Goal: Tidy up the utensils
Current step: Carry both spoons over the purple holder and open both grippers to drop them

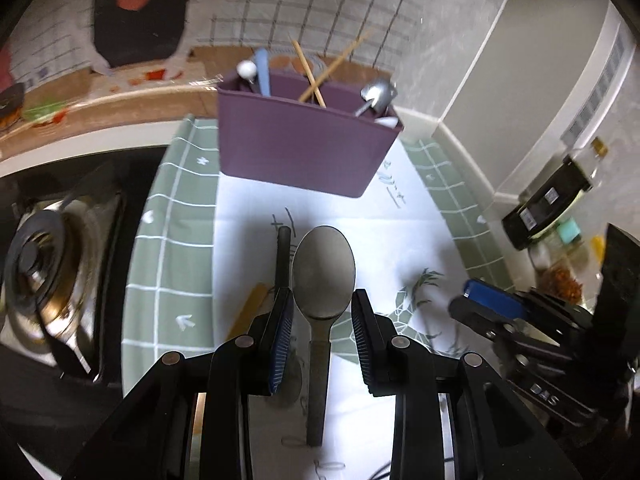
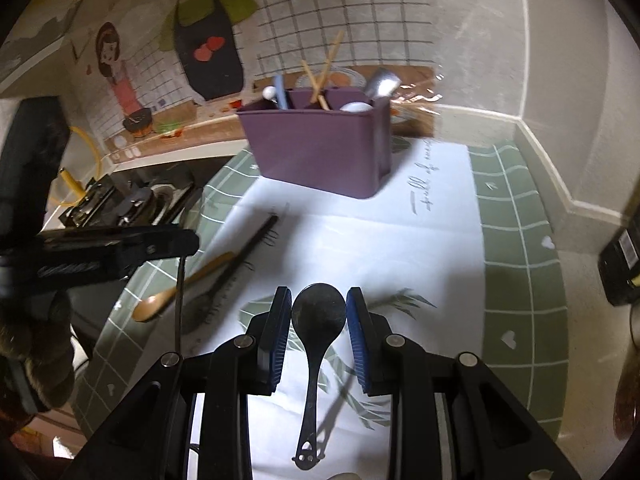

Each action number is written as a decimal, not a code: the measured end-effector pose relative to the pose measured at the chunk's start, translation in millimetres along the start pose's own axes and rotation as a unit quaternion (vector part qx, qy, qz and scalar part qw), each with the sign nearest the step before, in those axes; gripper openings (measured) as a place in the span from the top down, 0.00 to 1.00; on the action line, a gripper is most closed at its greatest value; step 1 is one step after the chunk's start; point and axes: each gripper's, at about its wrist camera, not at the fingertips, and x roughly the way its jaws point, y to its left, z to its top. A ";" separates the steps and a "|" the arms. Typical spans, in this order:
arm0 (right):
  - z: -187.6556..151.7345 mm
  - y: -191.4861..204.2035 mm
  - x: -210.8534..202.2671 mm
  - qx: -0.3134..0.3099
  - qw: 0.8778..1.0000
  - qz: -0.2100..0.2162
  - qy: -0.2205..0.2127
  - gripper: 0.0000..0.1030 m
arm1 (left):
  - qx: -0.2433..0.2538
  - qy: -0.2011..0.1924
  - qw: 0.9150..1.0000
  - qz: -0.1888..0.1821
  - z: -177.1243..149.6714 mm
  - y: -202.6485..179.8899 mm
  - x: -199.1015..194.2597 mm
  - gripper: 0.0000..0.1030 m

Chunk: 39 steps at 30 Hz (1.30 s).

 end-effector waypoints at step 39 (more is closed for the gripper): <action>222.1 -19.5 26.5 -0.004 0.986 -0.044 -0.162 0.75 | 0.013 -0.118 0.993 -0.023 216.1 38.1 4.6 0.71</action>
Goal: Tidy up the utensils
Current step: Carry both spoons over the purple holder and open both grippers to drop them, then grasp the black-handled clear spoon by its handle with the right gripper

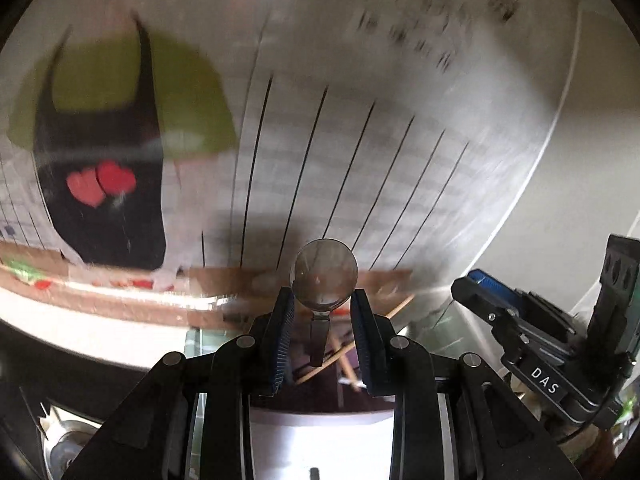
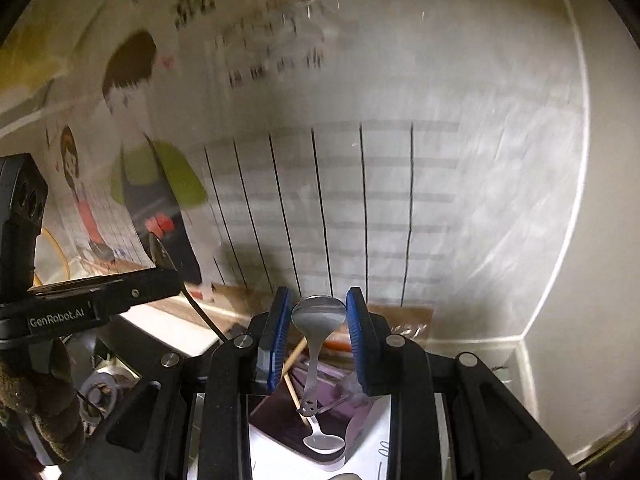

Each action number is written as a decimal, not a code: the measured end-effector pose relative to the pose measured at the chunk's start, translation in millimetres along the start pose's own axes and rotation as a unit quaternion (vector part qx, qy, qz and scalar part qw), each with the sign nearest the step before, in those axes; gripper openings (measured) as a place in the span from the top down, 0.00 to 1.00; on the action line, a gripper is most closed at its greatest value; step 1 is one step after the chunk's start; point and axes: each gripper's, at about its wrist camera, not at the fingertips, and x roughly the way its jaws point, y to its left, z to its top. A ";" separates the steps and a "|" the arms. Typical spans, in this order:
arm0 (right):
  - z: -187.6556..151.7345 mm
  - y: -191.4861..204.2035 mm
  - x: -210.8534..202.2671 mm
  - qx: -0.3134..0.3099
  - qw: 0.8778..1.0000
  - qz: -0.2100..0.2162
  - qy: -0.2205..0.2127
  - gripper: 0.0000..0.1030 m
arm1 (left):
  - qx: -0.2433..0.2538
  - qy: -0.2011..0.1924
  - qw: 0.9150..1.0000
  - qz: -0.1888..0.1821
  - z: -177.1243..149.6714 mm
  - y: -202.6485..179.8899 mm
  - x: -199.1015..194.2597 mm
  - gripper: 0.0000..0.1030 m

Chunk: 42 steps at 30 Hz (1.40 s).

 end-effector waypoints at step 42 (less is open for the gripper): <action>-222.6 108.8 -12.2 0.012 0.969 0.047 0.240 0.69 | -0.125 0.052 0.985 0.108 -293.9 49.5 -181.3 0.50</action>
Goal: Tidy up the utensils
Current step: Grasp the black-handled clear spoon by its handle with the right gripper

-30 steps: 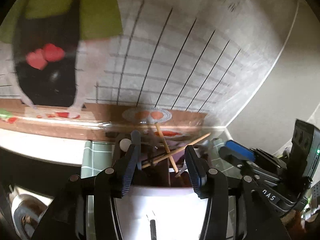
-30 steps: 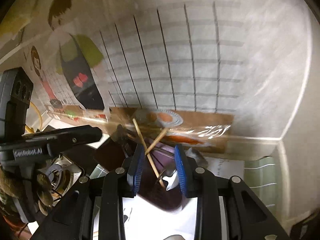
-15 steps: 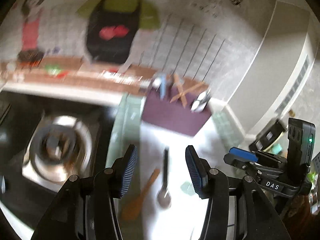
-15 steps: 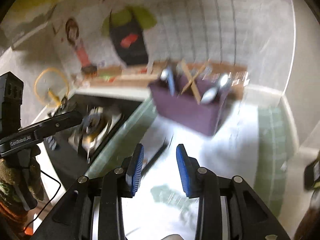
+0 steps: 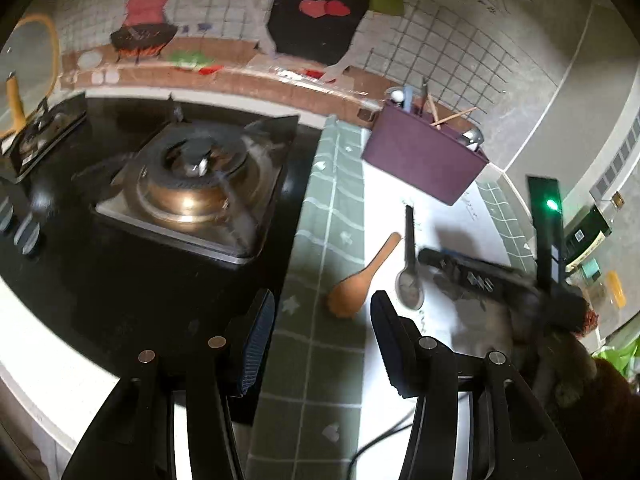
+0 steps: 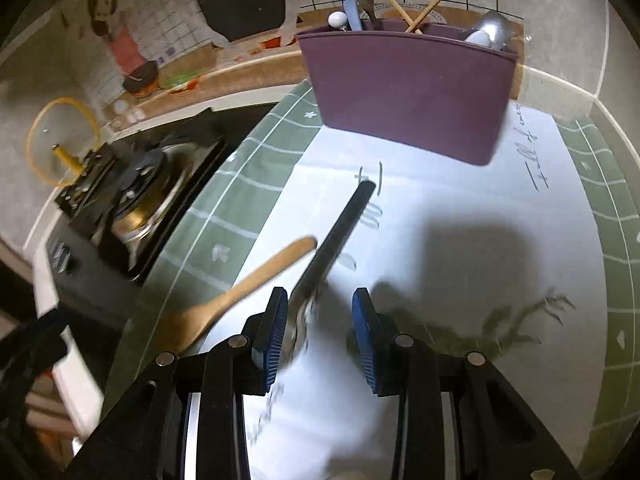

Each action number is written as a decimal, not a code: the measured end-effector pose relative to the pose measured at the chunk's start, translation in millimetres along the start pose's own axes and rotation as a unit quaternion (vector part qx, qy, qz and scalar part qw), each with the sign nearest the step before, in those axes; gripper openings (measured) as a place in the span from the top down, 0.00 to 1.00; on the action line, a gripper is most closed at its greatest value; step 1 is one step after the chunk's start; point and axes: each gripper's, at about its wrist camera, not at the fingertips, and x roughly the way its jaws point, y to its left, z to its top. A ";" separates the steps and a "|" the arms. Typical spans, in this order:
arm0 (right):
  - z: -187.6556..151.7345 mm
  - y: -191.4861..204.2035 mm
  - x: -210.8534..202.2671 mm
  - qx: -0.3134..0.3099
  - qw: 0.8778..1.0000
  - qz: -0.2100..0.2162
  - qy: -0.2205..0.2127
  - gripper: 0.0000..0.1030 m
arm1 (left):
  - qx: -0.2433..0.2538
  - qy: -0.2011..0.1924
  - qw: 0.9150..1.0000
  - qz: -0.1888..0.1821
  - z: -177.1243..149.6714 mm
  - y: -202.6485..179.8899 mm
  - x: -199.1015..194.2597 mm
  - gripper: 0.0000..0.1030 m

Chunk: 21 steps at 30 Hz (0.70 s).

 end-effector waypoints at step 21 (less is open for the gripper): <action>-35.4 -65.0 -25.6 0.006 0.998 -0.059 -0.008 0.89 | 0.082 0.087 0.992 -0.047 22.8 -57.8 75.7 0.50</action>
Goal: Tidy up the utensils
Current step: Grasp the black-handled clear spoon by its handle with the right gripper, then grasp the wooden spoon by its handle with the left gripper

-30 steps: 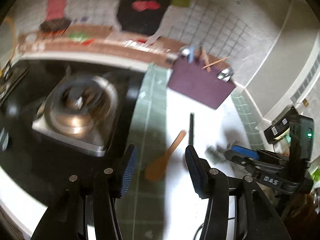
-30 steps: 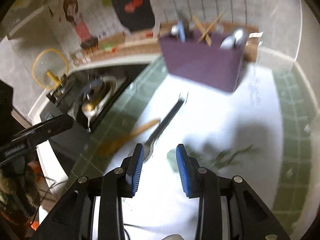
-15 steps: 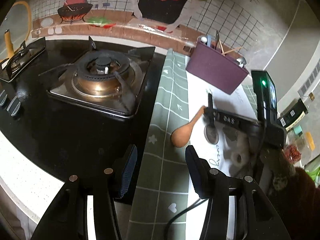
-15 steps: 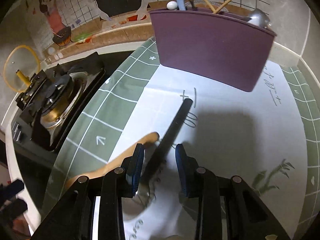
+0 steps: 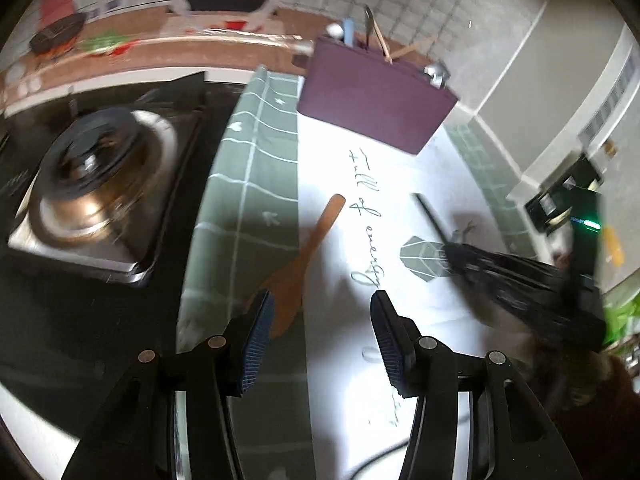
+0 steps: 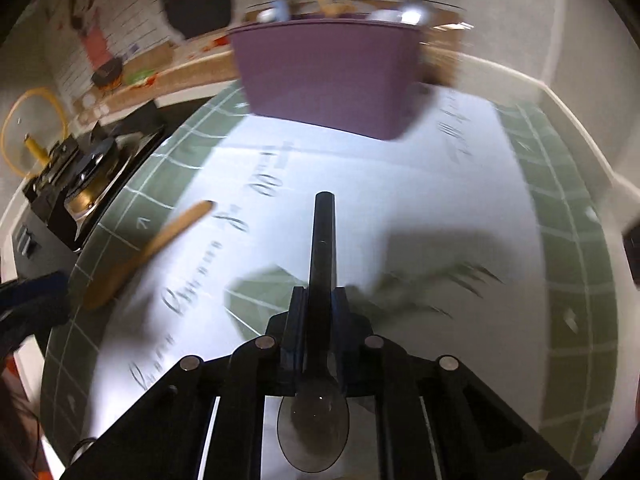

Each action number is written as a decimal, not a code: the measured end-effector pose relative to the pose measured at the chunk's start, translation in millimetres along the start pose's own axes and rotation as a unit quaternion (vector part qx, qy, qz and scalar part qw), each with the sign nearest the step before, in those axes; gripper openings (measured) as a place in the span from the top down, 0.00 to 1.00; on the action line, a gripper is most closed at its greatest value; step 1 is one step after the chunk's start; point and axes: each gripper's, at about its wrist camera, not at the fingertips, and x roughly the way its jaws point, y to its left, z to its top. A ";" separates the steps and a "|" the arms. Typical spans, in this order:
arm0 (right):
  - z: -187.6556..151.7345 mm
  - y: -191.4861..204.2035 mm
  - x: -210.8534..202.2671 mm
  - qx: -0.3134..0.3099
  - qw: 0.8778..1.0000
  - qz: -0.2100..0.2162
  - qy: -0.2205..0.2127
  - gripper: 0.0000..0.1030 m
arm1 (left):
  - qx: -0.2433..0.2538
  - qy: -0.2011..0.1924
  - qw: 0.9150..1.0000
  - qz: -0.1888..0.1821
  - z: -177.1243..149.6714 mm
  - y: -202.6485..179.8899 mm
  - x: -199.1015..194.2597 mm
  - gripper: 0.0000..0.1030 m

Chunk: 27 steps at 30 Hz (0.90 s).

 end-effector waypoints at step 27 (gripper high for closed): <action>3.0 -20.5 3.2 -0.040 0.998 -0.038 -0.012 0.86 | 0.021 0.059 0.998 0.016 27.3 -15.7 62.1 0.51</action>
